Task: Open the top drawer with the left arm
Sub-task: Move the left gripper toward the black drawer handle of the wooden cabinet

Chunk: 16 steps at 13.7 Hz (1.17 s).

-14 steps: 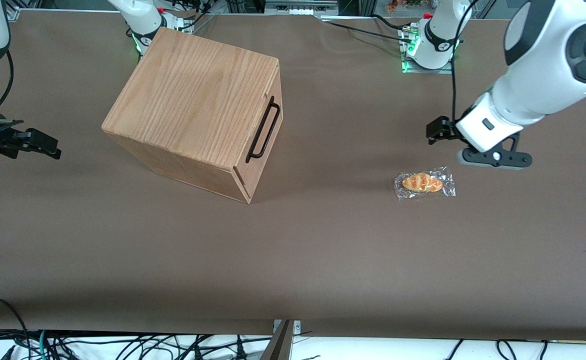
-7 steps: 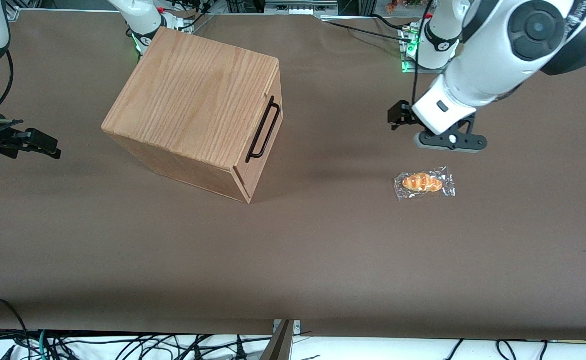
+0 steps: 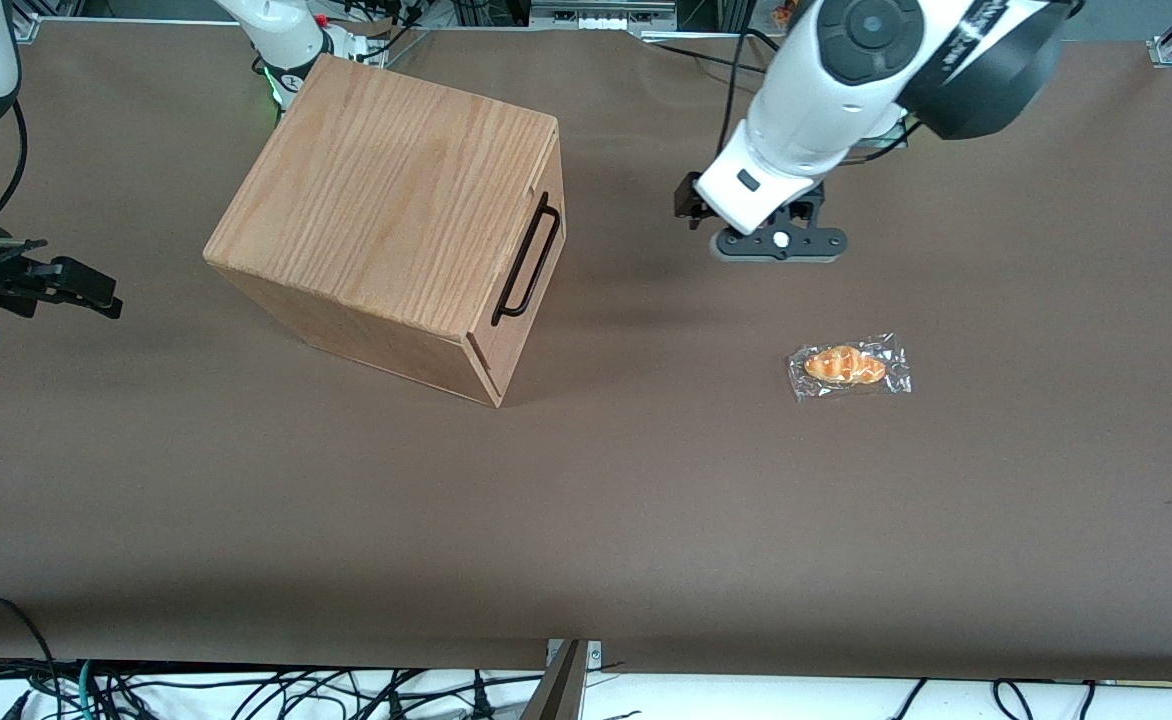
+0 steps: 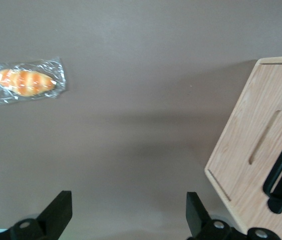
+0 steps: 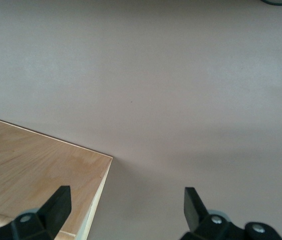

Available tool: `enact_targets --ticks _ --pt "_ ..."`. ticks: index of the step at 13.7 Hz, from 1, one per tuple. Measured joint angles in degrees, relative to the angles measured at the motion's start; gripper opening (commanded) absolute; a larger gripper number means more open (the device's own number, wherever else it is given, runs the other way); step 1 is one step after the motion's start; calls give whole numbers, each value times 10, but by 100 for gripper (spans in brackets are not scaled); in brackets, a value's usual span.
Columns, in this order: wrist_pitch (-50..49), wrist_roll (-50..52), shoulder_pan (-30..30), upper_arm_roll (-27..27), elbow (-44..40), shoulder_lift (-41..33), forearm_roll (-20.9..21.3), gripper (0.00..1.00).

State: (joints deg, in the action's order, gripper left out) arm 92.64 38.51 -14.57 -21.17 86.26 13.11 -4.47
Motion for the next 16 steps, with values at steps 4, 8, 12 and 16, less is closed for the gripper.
enact_targets --ticks 4,8,12,16 --pt "39 54 -31 0 -6 22 0 100" --pt "43 72 -42 0 -22 39 0 100" --pt "43 94 -56 0 -36 53 0 100" --pt "68 109 -64 0 -38 63 0 100"
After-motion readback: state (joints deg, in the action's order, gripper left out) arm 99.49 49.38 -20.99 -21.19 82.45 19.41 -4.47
